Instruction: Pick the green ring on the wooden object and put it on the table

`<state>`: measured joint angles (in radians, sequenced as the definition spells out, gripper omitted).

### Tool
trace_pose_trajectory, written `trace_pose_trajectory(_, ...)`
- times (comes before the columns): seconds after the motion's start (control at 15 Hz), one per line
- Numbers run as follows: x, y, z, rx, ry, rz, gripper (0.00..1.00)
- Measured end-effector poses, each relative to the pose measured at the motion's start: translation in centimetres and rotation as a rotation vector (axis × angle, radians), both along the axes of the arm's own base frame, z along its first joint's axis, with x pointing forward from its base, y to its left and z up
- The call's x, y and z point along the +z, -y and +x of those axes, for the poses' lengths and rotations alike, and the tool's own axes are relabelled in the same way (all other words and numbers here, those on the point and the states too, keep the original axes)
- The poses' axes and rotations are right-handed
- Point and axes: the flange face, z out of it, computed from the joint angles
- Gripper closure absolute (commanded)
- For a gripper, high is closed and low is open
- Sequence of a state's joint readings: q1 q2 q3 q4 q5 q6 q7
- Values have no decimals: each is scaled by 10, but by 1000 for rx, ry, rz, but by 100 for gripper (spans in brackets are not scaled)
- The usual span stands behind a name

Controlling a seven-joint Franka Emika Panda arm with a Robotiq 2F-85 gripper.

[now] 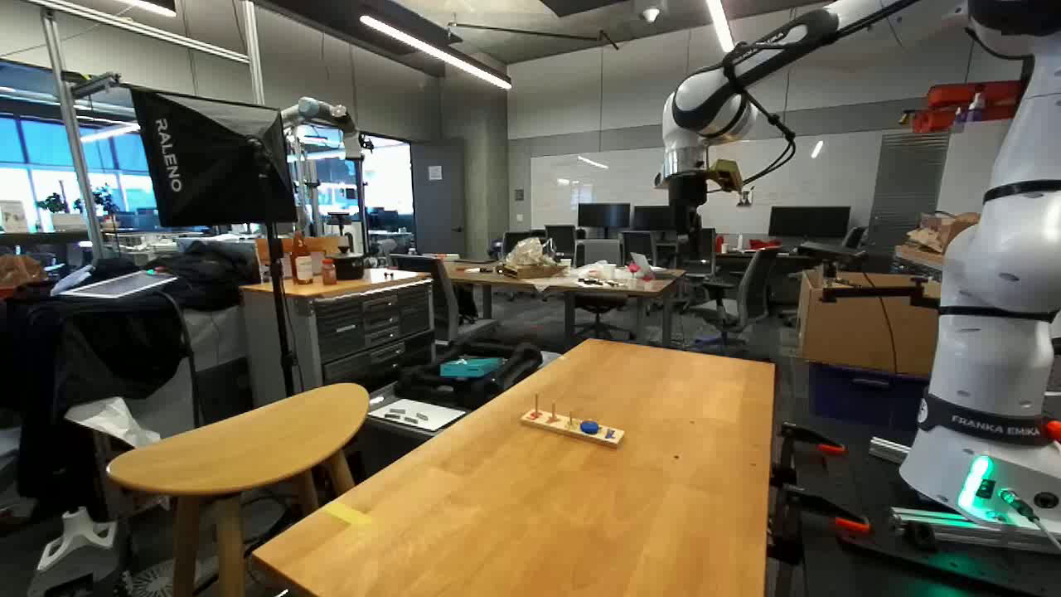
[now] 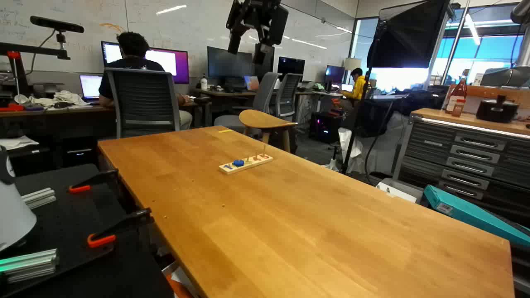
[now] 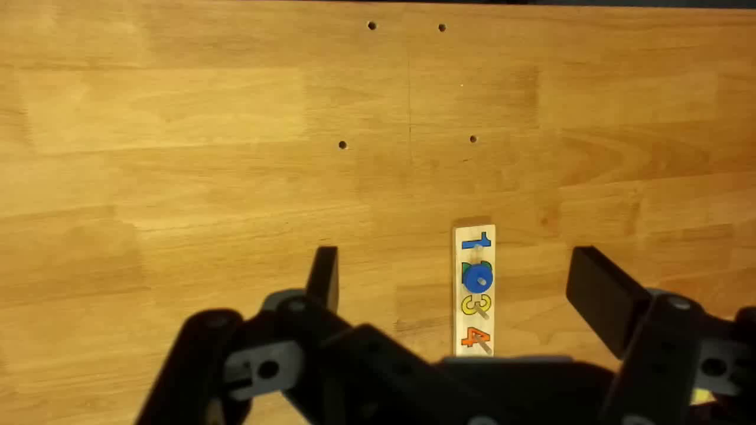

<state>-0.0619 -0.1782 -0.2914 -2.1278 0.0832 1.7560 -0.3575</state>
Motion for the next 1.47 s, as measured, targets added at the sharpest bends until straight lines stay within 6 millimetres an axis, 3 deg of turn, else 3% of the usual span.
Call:
trace_pose_trajectory(0.53,0,-1,1,3,2,-3,0)
trace_pose_trajectory(0.73,-12,-20,13,47,45,-52,0)
trace_pose_trajectory(0.93,-45,-62,30,131,76,-112,0)
trace_pose_trajectory(1.2,-115,-120,48,222,82,-177,0)
trace_pose_trajectory(1.47,-185,-153,65,236,105,-215,0)
